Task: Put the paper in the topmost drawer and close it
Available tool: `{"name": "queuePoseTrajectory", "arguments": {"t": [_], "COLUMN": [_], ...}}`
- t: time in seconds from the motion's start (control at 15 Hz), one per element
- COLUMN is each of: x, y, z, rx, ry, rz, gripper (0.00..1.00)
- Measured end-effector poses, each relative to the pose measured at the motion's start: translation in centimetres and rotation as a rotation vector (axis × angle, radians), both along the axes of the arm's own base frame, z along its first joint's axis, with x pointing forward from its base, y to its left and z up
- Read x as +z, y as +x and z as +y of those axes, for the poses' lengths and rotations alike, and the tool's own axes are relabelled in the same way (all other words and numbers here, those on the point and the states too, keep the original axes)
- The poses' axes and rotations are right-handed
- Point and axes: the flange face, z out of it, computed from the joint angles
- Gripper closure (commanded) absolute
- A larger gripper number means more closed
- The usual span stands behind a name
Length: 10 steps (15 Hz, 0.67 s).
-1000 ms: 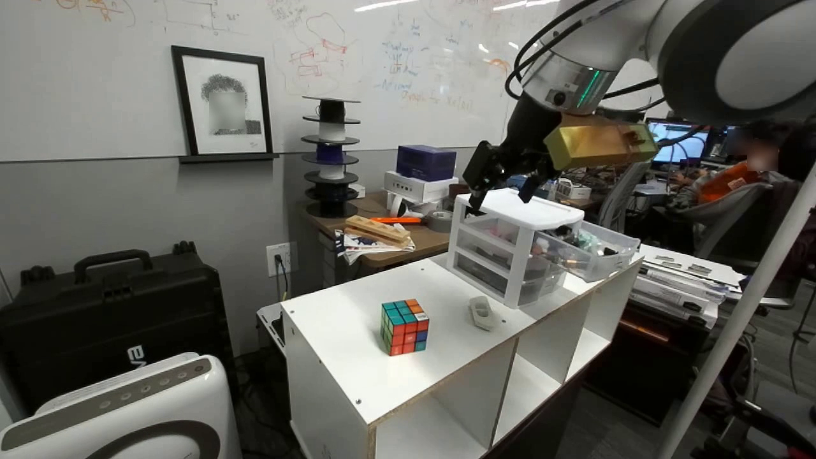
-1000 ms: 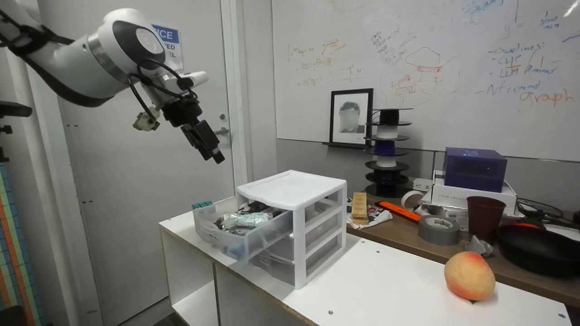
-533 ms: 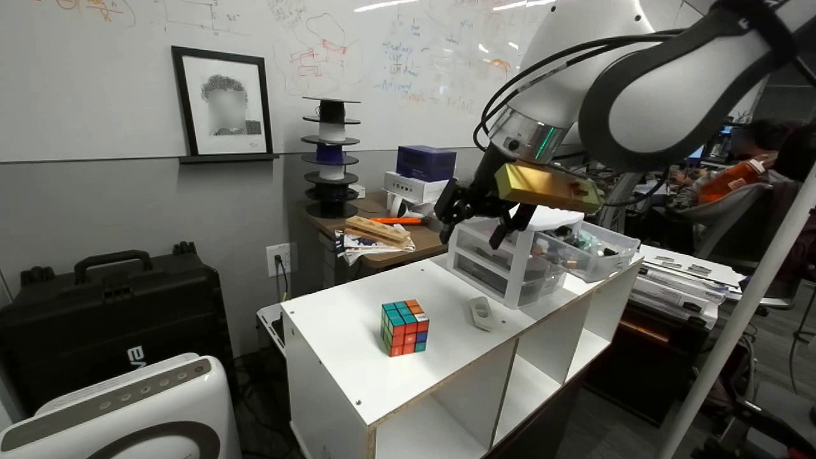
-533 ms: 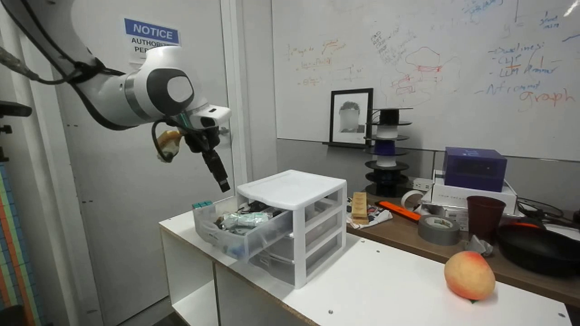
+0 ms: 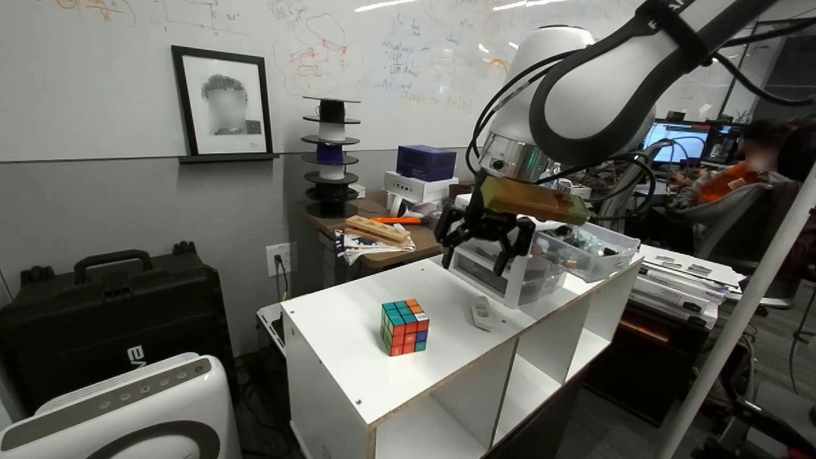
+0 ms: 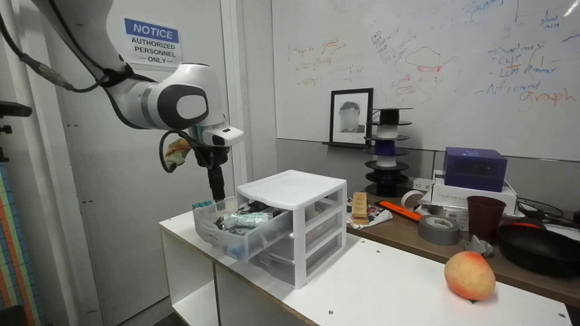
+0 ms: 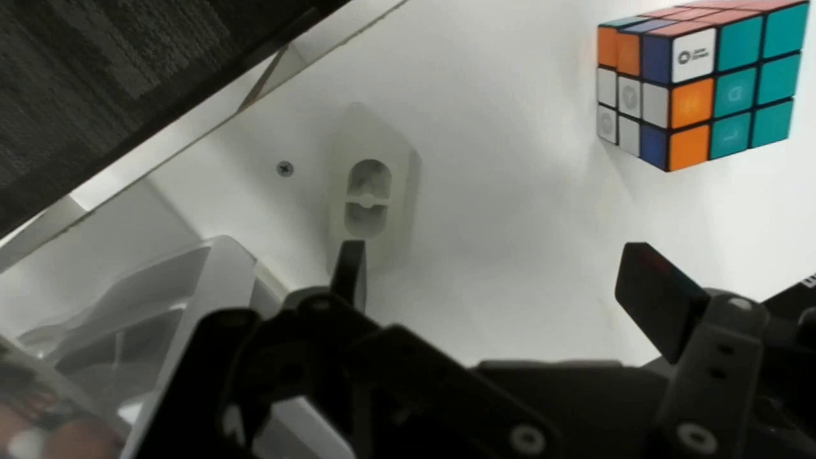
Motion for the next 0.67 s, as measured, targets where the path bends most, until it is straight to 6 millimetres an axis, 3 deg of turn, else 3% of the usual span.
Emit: {"name": "queuePoseTrajectory", "arguments": {"t": [0.33,0.67], "x": [-2.2,-3.2], "y": [0.3,1.3], "z": [-3.0,-3.2], "rx": [-0.05,-0.053], "ry": [-0.035,-0.048], "rz": [0.101,0.113], "gripper": [0.0,0.0]}}
